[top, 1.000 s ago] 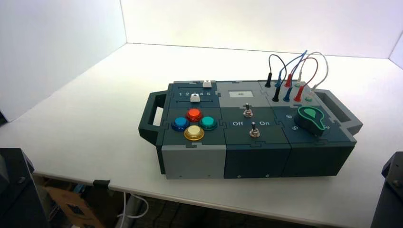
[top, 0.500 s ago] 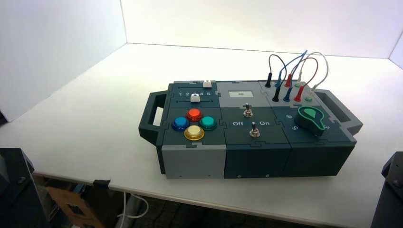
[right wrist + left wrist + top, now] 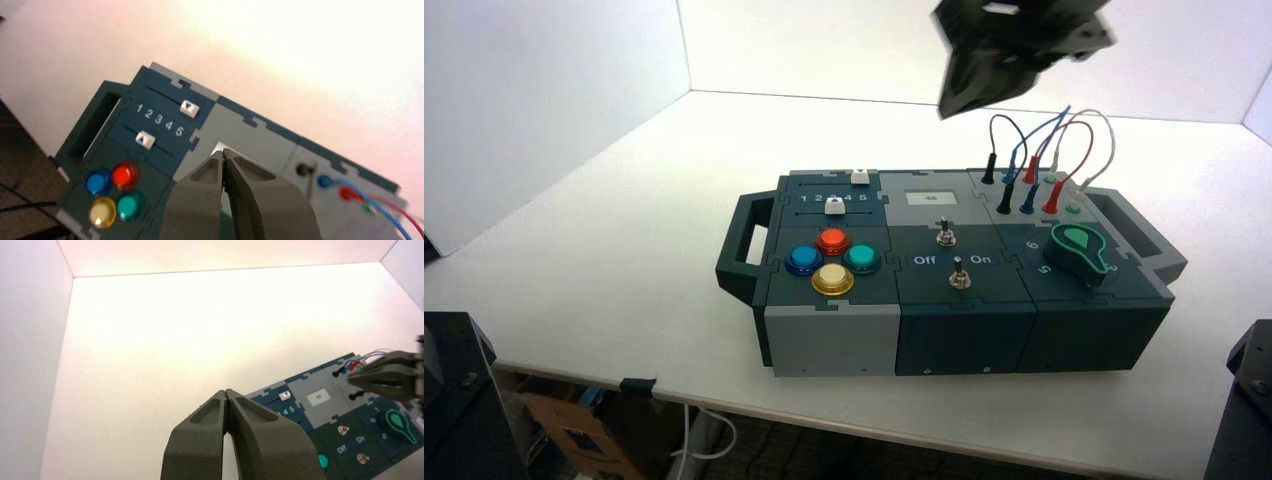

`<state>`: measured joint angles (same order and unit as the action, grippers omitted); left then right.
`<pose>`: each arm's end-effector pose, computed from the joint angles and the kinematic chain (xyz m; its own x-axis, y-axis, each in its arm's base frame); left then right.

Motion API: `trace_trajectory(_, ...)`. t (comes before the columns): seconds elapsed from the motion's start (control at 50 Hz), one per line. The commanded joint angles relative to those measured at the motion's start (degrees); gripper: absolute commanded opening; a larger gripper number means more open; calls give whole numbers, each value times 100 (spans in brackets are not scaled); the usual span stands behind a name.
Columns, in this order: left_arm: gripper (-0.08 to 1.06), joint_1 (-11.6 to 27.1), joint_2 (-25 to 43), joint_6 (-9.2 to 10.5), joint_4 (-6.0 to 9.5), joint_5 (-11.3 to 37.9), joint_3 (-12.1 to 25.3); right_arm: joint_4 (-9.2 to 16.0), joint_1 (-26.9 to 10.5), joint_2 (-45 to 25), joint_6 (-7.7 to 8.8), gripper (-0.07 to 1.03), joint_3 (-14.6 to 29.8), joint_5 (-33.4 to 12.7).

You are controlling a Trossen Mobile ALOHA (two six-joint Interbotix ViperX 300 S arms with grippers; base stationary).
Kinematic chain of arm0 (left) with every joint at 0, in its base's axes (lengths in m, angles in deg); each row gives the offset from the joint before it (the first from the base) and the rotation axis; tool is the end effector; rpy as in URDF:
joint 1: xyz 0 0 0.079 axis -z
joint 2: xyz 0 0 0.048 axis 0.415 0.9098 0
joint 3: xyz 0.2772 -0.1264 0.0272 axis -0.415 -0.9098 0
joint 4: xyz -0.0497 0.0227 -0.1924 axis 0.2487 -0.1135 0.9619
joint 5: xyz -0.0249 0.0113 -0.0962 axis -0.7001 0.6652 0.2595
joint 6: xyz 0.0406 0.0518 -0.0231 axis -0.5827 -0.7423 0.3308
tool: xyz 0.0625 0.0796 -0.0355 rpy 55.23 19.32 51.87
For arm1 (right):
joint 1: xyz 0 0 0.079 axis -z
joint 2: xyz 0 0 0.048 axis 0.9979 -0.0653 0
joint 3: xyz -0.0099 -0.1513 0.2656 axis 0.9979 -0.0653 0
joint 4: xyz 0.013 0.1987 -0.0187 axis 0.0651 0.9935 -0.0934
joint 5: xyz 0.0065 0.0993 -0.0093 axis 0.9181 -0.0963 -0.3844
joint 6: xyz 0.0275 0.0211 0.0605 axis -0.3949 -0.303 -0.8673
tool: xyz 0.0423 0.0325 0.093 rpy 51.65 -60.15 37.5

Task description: Move the top slider to position 3.

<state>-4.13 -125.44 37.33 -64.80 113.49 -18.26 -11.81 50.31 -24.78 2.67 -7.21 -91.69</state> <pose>0.2225 -0.0967 0.2603 0.7216 -0.3474 -0.5988 0.3685 0.9250 -0.0926 0.2524 0.1945 0.1087 0.4562 0.3948 -0.7975 -0.5039 0.8533 0.1342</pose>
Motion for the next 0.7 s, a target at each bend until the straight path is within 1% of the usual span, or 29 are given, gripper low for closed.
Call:
trace_trajectory(0.02, -3, -9, -26, -18, -9, -53, 35, 18, -132, -448, 35, -2, 492, 79)
trace_trajectory(0.14, -3, -9, -44, -18, -9, -53, 9, 18, -229, -879, 44, -2, 809, 70)
trace_trajectory(0.34, -3, -9, -53, -18, -18, -62, -44, 18, -299, -1345, 44, -2, 1143, 44)
trace_trajectory(0.56, -3, -9, -44, -26, -18, -79, -53, 26, -387, -1767, 44, -2, 1327, 35)
trace_trajectory(0.7, -3, -9, -44, -35, -26, -105, -44, 35, -387, -1925, 44, -2, 1354, 35)
